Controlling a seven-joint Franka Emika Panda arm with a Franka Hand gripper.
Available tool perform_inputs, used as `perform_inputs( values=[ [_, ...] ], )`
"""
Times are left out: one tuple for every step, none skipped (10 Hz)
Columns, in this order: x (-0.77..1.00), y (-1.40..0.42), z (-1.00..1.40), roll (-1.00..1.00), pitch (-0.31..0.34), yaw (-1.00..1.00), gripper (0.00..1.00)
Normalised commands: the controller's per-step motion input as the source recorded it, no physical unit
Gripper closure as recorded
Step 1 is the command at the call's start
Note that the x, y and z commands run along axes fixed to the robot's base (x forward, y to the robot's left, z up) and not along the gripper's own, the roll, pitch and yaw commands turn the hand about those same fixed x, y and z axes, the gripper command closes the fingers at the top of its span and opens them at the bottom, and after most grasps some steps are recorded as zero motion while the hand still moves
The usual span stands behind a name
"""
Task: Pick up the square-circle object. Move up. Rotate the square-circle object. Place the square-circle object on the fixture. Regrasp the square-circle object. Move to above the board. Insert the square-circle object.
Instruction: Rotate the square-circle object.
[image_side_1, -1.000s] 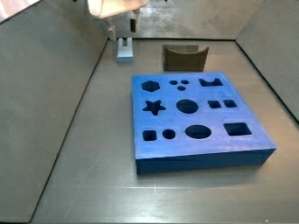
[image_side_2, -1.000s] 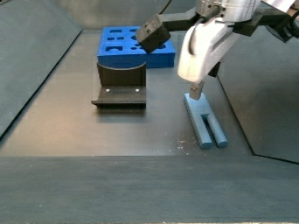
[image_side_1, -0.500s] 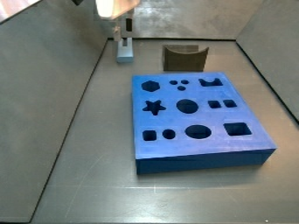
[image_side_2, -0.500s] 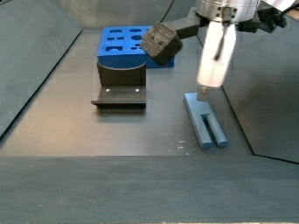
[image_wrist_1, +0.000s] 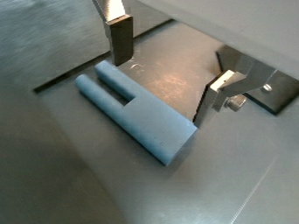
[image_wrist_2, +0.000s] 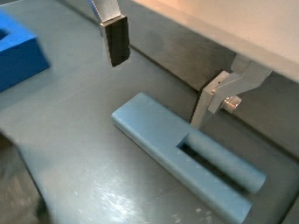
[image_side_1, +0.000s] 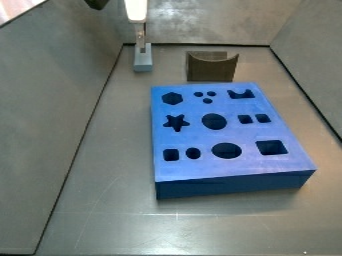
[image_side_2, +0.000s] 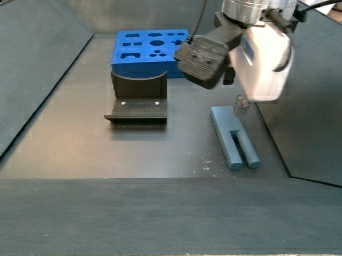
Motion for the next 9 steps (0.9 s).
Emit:
perform_inputs(
  values=[
    [0.02,0.0,-0.05,-0.01,0.005,1.0,0.0],
    [0.02,0.0,-0.05,-0.01,0.005,1.0,0.0],
    [0.02,0.0,-0.05,-0.01,0.006,1.0,0.0],
    [0.02,0.0,-0.05,-0.01,0.006,1.0,0.0],
    [0.02,0.0,-0.05,-0.01,0.006,1.0,0.0],
    [0.02,0.0,-0.05,-0.01,0.007,1.0,0.0],
    [0.02,0.0,-0.05,-0.01,0.007,1.0,0.0],
    [0.02,0.0,-0.05,-0.01,0.008,1.0,0.0],
    [0.02,0.0,-0.05,-0.01,0.008,1.0,0.0]
  ],
)
